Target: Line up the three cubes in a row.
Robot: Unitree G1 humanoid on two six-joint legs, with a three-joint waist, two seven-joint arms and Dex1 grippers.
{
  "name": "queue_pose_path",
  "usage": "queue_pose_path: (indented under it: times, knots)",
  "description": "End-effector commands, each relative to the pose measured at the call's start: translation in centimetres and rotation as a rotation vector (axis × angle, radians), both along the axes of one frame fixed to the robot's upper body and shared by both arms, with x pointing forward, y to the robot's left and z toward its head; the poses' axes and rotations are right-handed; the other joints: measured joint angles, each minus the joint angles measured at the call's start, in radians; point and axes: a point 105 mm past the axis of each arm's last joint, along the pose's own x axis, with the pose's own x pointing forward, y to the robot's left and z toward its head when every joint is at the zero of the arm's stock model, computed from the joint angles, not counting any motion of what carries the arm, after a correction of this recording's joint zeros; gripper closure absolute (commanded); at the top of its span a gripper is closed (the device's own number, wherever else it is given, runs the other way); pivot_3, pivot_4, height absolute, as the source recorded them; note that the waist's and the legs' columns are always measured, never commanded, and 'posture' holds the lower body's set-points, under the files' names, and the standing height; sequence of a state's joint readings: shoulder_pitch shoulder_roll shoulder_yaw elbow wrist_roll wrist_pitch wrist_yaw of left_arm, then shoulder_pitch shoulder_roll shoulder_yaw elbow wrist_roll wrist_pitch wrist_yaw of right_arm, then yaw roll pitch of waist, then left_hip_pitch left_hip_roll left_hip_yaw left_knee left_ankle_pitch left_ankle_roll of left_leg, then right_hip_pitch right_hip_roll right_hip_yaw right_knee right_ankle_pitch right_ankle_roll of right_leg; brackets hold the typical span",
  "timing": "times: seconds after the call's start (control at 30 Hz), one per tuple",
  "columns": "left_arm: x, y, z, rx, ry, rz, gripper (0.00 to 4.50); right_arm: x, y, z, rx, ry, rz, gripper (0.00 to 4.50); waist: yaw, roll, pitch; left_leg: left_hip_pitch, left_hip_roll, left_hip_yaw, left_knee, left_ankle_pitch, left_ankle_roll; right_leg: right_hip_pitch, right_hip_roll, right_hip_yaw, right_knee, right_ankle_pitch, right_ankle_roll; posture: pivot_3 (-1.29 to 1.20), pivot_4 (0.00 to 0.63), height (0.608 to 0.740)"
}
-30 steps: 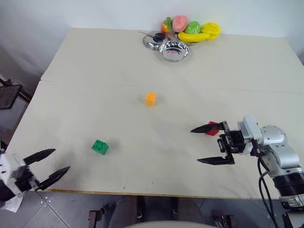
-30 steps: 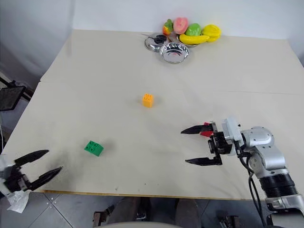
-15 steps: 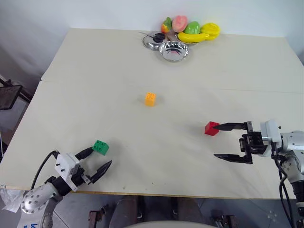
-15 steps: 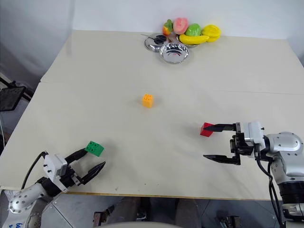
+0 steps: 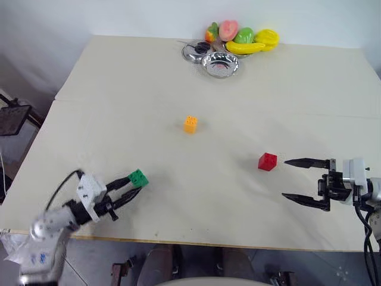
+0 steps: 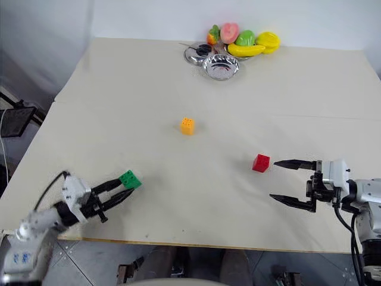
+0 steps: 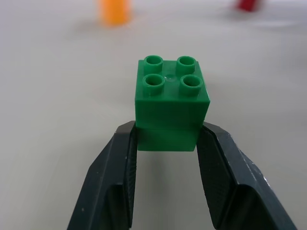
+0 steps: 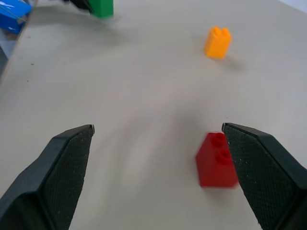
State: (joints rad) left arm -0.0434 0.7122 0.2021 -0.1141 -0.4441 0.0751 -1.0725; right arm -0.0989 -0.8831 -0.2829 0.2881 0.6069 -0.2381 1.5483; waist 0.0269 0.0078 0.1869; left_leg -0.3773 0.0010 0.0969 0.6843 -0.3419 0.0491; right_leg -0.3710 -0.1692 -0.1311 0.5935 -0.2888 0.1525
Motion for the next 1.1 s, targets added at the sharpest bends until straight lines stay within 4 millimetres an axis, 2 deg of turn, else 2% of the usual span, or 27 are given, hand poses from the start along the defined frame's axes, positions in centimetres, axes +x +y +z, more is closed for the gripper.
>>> queue_pose_path:
  times: [0.03, 0.17, 0.27, 0.37, 0.43, 0.67, 1.0, 1.1]
  knots:
    - [1.5, -3.4, 2.1, 0.01, 0.002, -0.245, 3.05, -0.6, -2.1, 1.6, -0.02, -0.047, -0.052, 0.0, 0.003, 0.002, -0.001, 0.0, -0.001, -0.001, 0.0, 0.0, 0.001, 0.0, 0.0, 0.001, 0.0, 0.0, 0.0, 0.0, 0.15, 0.74]
    - [4.4, -10.5, 3.1, 0.026, -0.024, -0.453, 3.05, -1.4, -3.8, 1.0, -0.033, -0.021, -0.144, 0.0, 0.001, 0.002, -0.001, 0.001, -0.004, -0.002, 0.0, 0.001, 0.002, 0.005, 0.0, -0.001, -0.003, 0.001, 0.002, 0.0, 0.15, 0.74]
    - [5.4, -14.7, 2.1, 0.057, 0.0, -0.54, 3.05, -2.1, -3.9, 0.9, -0.022, -0.024, -0.174, 0.0, -0.003, 0.001, -0.001, 0.0, -0.006, 0.0, -0.001, 0.0, 0.003, 0.004, 0.001, -0.002, -0.004, 0.001, 0.002, 0.0, 0.15, 0.74]
    - [6.7, -17.6, 0.6, 0.122, -0.015, -0.553, 3.05, -2.6, -3.3, 0.9, 0.001, -0.037, -0.189, 0.0, -0.007, -0.001, 0.0, 0.0, -0.006, 0.003, -0.003, 0.0, 0.003, 0.003, 0.003, -0.003, -0.006, 0.001, 0.002, 0.0, 0.15, 0.74]
    - [8.4, -19.4, 0.1, 0.107, 0.006, -0.478, 3.05, -2.8, -2.5, 1.0, 0.028, -0.051, -0.198, 0.0, -0.004, -0.002, 0.001, 0.0, -0.004, 0.003, -0.002, 0.0, 0.002, 0.002, 0.004, -0.003, -0.006, 0.001, 0.003, 0.0, 0.15, 0.74]
    - [9.8, -21.3, -1.2, 0.147, 0.005, -0.467, 3.05, -3.7, -0.4, 1.0, 0.074, -0.056, -0.199, 0.0, -0.001, -0.003, 0.002, -0.001, -0.001, 0.002, 0.0, 0.001, 0.002, 0.0, 0.002, -0.002, -0.004, 0.002, 0.003, 0.0, 0.15, 0.74]
    - [10.1, -20.5, -2.2, 0.18, 0.054, -0.493, 3.05, -4.2, 0.1, 0.7, 0.101, -0.046, -0.198, 0.0, 0.0, -0.003, 0.002, -0.009, -0.003, -0.001, 0.004, 0.002, 0.003, -0.004, 0.001, -0.004, -0.003, 0.002, 0.004, 0.0, 0.15, 0.74]
    - [10.3, -20.1, -1.9, 0.163, 0.037, -0.48, 2.04, -4.1, 0.2, 0.5, 0.111, -0.036, -0.195, 0.0, -0.001, -0.003, 0.002, -0.009, -0.003, -0.001, 0.004, 0.002, 0.003, -0.004, 0.001, -0.004, -0.003, 0.003, 0.004, 0.0, 0.15, 0.74]
